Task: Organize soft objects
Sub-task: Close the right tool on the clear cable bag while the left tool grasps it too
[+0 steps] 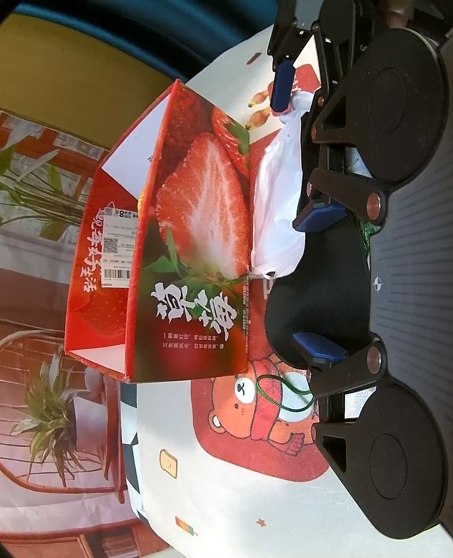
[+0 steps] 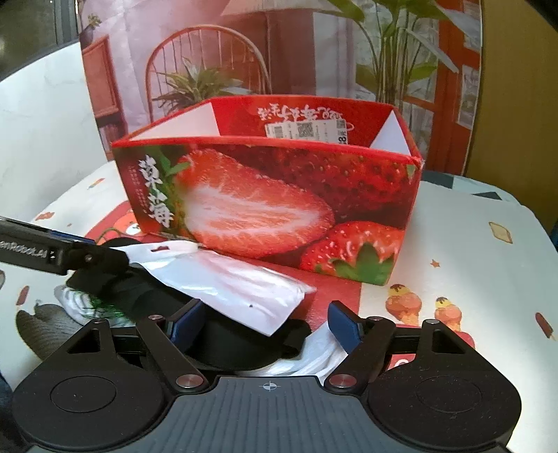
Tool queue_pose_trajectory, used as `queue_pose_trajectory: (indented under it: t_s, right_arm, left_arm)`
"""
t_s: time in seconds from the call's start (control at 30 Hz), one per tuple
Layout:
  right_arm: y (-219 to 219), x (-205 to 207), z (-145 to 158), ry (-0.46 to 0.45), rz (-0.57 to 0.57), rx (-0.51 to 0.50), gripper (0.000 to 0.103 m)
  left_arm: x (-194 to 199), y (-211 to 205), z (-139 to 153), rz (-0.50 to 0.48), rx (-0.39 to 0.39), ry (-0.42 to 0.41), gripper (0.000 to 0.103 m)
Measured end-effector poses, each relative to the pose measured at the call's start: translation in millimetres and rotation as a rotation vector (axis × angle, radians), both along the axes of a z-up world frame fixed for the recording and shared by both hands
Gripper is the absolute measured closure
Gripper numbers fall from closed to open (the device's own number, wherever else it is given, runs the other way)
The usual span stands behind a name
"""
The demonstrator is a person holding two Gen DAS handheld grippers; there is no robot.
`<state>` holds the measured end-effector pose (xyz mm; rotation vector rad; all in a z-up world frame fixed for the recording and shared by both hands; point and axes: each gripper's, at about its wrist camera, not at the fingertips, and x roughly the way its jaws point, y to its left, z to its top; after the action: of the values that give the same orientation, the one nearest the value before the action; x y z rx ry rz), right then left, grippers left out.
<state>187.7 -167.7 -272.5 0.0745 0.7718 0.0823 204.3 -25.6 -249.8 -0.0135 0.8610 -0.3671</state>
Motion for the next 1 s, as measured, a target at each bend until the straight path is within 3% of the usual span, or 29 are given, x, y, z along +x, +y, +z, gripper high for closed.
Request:
queue_pose_trajectory:
  t_s: [0.13,0.27,0.43,0.53,0.6,0.67,0.77,1.0]
  right_arm:
    - [-5.2,9.4,-6.0,0.040,-0.004,0.030,0.029]
    - [-3.4,17.8,-6.9,0.033,0.000,-0.008,0.030]
    - [-3.4,31.1,-5.0,0.004,0.025,-0.032,0.031]
    - [-2.9,36.9,-4.6,-0.008,0.041,-0.043,0.033]
    - [-4.4,39.5,-4.4,-0.016,0.046,-0.033,0.037]
    - [-6.1,41.8,-5.0,-0.016,0.058,-0.017,0.055]
    - [-11.1,45.0,-5.5,-0.020,0.038,0.004,0.066]
    - [-27.7,53.1,-5.2,-0.027,-0.015,0.098,0.072]
  left_arm:
    - [0.4,1.2,-0.9,0.002,-0.003,-0.001,0.036]
    - [3.0,0.3,0.9,-0.002,0.001,-0.007,0.036]
    - [12.9,-5.0,16.3,-0.033,0.058,-0.091,0.036]
    - [25.0,-1.7,22.6,-0.026,0.041,-0.092,0.036]
    - [32.0,1.7,24.0,-0.011,0.017,-0.080,0.036]
    - [36.2,3.5,24.5,-0.004,0.001,-0.079,0.036]
    - [41.1,6.8,24.6,-0.015,-0.029,-0.081,0.036]
    - [44.2,18.9,31.6,-0.068,-0.100,-0.112,0.036]
